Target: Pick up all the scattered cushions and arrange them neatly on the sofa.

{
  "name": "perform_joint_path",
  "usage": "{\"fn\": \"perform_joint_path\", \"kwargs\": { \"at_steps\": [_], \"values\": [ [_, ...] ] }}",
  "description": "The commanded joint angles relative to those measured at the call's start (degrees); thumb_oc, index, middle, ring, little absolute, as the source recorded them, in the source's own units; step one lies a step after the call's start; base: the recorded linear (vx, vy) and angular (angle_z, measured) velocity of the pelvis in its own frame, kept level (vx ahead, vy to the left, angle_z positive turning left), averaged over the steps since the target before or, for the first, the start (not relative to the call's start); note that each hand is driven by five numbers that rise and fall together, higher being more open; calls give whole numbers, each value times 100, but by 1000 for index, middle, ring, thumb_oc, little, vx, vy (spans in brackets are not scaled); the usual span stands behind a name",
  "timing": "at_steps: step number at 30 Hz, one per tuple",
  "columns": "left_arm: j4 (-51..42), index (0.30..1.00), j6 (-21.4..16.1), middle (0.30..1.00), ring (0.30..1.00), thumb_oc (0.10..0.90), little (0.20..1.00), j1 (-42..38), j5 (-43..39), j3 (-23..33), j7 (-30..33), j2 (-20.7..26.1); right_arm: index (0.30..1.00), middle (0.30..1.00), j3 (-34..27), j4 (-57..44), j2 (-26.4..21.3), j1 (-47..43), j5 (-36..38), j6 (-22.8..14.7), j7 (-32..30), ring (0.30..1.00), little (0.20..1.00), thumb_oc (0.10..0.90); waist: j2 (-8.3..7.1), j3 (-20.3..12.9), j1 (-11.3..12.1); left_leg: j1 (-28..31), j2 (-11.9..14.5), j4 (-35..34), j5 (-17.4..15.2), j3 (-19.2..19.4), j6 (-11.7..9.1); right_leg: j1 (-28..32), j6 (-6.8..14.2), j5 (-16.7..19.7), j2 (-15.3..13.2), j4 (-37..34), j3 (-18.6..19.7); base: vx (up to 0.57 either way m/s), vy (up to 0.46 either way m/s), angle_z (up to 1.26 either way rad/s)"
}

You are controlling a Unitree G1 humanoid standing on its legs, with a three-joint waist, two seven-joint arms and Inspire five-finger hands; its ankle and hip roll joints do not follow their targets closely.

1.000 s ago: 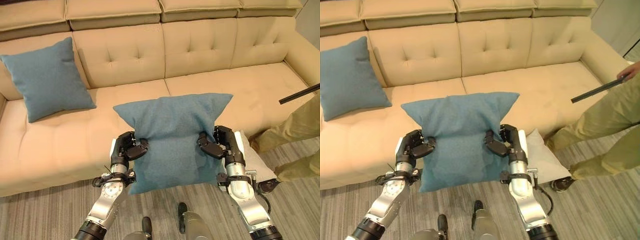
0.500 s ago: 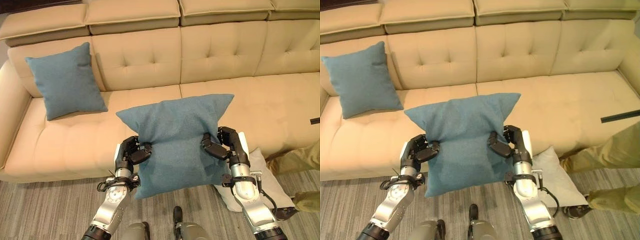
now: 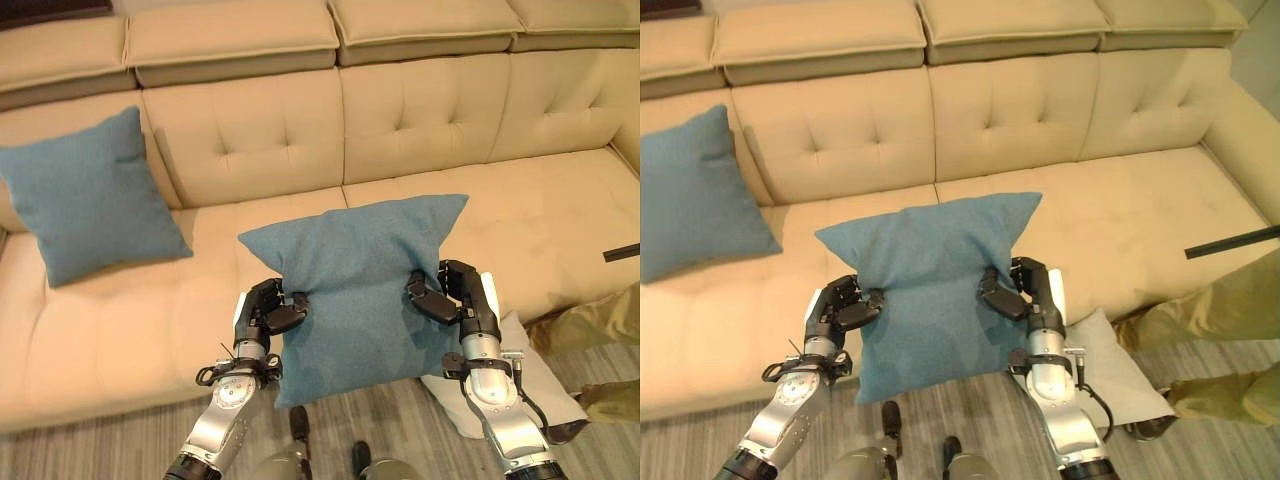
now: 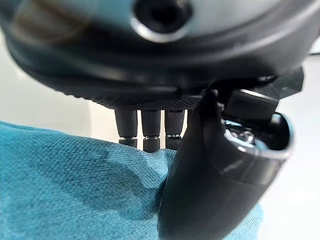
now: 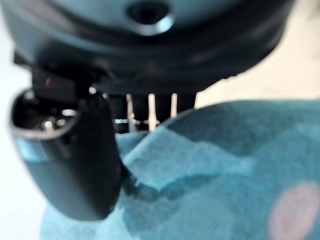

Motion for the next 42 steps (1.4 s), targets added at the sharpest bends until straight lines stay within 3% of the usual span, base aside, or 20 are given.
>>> {"fn": "perform_joint_path", "kwargs": {
  "at_steps": [1, 4, 6, 8, 9, 12, 14, 15, 17, 18, 22, 25, 29, 33, 37, 42],
  "values": [
    [-956, 300, -678, 300, 300, 400, 300, -264, 197, 13, -243, 6, 300, 300, 23, -1073, 298, -739, 147, -1067, 31, 300, 300, 400, -97, -459, 105, 144, 378, 424, -963, 81, -305, 101, 17, 1115, -116, -339, -312, 154, 44, 6],
    [-1007, 300, -717, 300, 300, 400, 300, -224, 200, 90, -234, 13, 300, 300, 84, -1036, 284, -831, 169, -1066, 99, 300, 300, 400, -67, -498, 97, 377, 423, 251, -1063, 98, -384, -9, -50, 1001, -327, -1311, -703, 193, -49, 6],
    [-1023, 300, -730, 300, 300, 400, 300, -196, 197, 88, -246, -2, 300, 300, 87, -1025, 273, -841, 187, -1062, 108, 300, 300, 400, -86, -500, 75, 420, 412, 218, -1078, 76, -411, -63, -37, 1070, -302, -1722, -707, 133, -63, -23],
    [-1003, 300, -739, 300, 300, 400, 300, -184, 169, 88, -260, -47, 300, 300, 61, -999, 241, -843, 207, -1053, 94, 300, 300, 400, -134, -480, 4, 521, 350, 153, -1099, -10, -451, -188, 26, 1284, -101, -2393, -408, 201, -99, -20],
    [-942, 300, -792, 300, 300, 400, 300, -234, 130, 90, -298, -87, 300, 300, -1, -1019, 186, -814, 178, -1045, 80, 300, 300, 400, -177, -456, -78, 609, 300, 44, -1108, -144, -492, -322, 110, 1523, 70, -2851, -77, 299, -180, 2],
    [-905, 300, -820, 300, 300, 400, 300, -279, 106, 75, -351, -84, 300, 300, -24, -1077, 149, -775, 157, -1085, 104, 300, 300, 400, -229, -465, -118, 723, 274, -46, -1166, -227, -557, -303, 115, 1664, 60, -3084, -97, 251, -188, 26],
    [-908, 300, -799, 300, 300, 400, 300, -242, 113, 64, -365, -102, 300, 300, -43, -1059, 159, -731, 162, -1100, 114, 300, 300, 400, -246, -488, -141, 793, 289, -63, -1205, -256, -598, -235, 82, 1675, 92, -3077, -64, 245, -218, 35],
    [-950, 300, -792, 300, 300, 400, 300, -178, 19, 19, -453, -161, 300, 300, -107, -1086, 32, -596, 121, -1109, 131, 300, 300, 400, -227, -565, -198, 752, 455, 190, -1380, -273, -779, -113, -40, 1617, 129, -3109, -147, 225, -229, 18],
    [-958, 300, -779, 300, 300, 400, 300, -171, 17, -23, -480, -172, 300, 300, -140, -1108, -10, -556, 106, -1105, 123, 300, 300, 400, -216, -571, -244, 650, 527, 448, -1431, -257, -861, -20, -99, 1570, 133, -3145, -240, 194, -250, 35],
    [-950, 300, -797, 300, 300, 400, 300, -227, -42, -76, -476, -237, 300, 300, -207, -1112, -96, -521, 138, -1111, 82, 300, 300, 400, -264, -483, -275, 216, 652, 1264, -1372, -172, -1005, 139, -222, 1480, 95, -3192, -366, 106, -206, 63],
    [-917, 300, -785, 300, 300, 400, 300, -247, -42, -56, -486, -258, 300, 300, -209, -1073, -155, -536, 195, -1086, 50, 300, 300, 400, -276, -423, -273, -218, 791, 1935, -1288, -82, -1024, 307, -367, 1344, 126, -3282, -527, 80, -127, 45],
    [-899, 300, -757, 300, 300, 400, 300, -189, -37, -50, -529, -272, 300, 300, -219, -1065, -165, -482, 211, -1066, 71, 300, 300, 400, -302, -449, -227, -387, 798, 1644, -1310, -38, -957, 479, -368, 1245, 129, -3393, -592, 134, -48, 14],
    [-947, 300, -704, 300, 300, 400, 300, -169, 6, -42, -490, -250, 300, 300, -220, -1020, -123, -432, 221, -1055, -6, 300, 300, 400, -239, -420, -104, -654, 746, 889, -737, -36, -994, 730, -336, 1107, 221, -3473, -660, 127, 5, 17],
    [-1029, 300, -709, 300, 300, 400, 300, -159, 68, -53, -507, -236, 300, 300, -239, -1010, -39, -377, 142, -1050, -3, 300, 300, 400, -145, -484, -108, -423, 674, 470, -697, -163, -965, 798, -331, 1032, 319, -3403, -530, 165, 88, -14],
    [-988, 300, -708, 300, 300, 400, 300, -343, 180, -117, -452, -167, 300, 300, -118, -873, -3, -504, 83, -984, -11, 300, 300, 400, -184, -566, -94, -114, 632, 145, -700, 40, -871, 805, -285, 1050, 275, -3432, -359, 146, 108, -21],
    [-764, 300, -724, 300, 300, 400, 300, -1007, 433, -242, -163, -111, 300, 300, 70, -645, 25, -1038, -4, -924, -187, 300, 300, 400, -234, -558, -97, -136, 615, -42, -698, 152, -823, 589, -206, 1175, 252, -3516, -249, 18, 33, 2]
  ]
}}
